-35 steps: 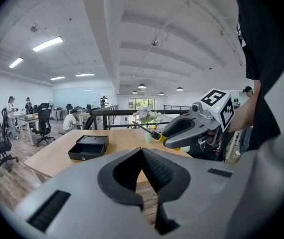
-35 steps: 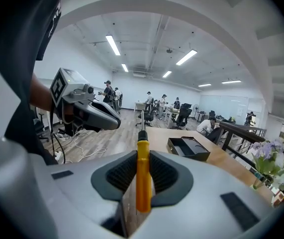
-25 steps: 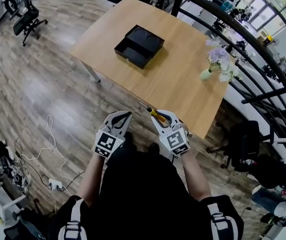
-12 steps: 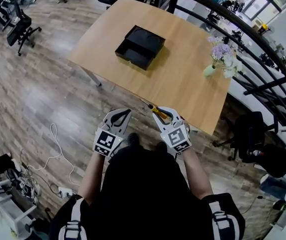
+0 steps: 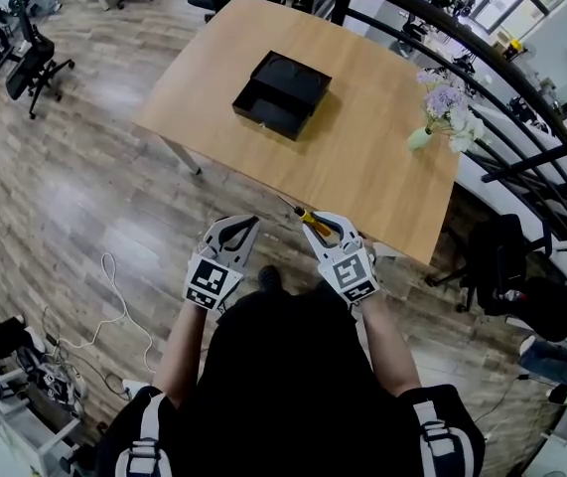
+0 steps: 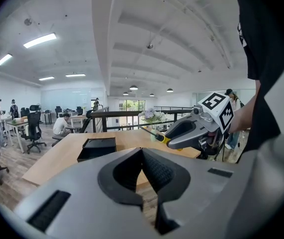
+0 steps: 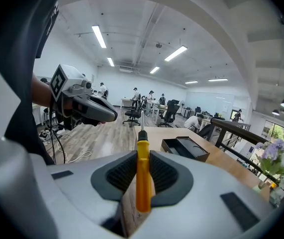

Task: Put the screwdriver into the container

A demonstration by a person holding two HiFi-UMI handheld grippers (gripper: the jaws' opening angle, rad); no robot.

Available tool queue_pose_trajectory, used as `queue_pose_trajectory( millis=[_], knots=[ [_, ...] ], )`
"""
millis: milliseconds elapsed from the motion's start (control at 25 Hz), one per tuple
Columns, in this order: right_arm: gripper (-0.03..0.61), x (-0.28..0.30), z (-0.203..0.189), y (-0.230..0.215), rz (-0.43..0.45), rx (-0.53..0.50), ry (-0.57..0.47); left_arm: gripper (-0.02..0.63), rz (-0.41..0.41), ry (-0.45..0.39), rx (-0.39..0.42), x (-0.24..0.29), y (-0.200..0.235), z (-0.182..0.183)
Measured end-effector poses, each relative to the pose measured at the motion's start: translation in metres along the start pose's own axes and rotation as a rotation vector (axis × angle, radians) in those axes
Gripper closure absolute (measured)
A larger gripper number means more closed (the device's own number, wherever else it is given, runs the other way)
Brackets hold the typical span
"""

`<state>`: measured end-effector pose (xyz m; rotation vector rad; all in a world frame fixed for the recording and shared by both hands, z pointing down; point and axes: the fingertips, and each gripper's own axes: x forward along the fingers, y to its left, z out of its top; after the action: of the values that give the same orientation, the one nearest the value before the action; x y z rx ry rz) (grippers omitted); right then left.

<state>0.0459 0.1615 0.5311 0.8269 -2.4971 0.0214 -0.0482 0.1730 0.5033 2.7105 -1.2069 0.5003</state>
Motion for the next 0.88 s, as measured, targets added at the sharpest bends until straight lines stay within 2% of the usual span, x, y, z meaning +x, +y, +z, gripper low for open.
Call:
queue_pose_trajectory(
  millis=[560, 880],
  knots=[
    [0.489, 0.018, 0.006, 0.002, 0.012, -0.030, 0.021, 0.591, 0.049, -0.003, -0.037, -0.019, 0.031, -0.013],
    [0.489, 0.032, 0.005, -0.020, 0.041, -0.029, 0.029, 0.591, 0.077, 0.014, -0.041, -0.009, 0.044, -0.007]
  ],
)
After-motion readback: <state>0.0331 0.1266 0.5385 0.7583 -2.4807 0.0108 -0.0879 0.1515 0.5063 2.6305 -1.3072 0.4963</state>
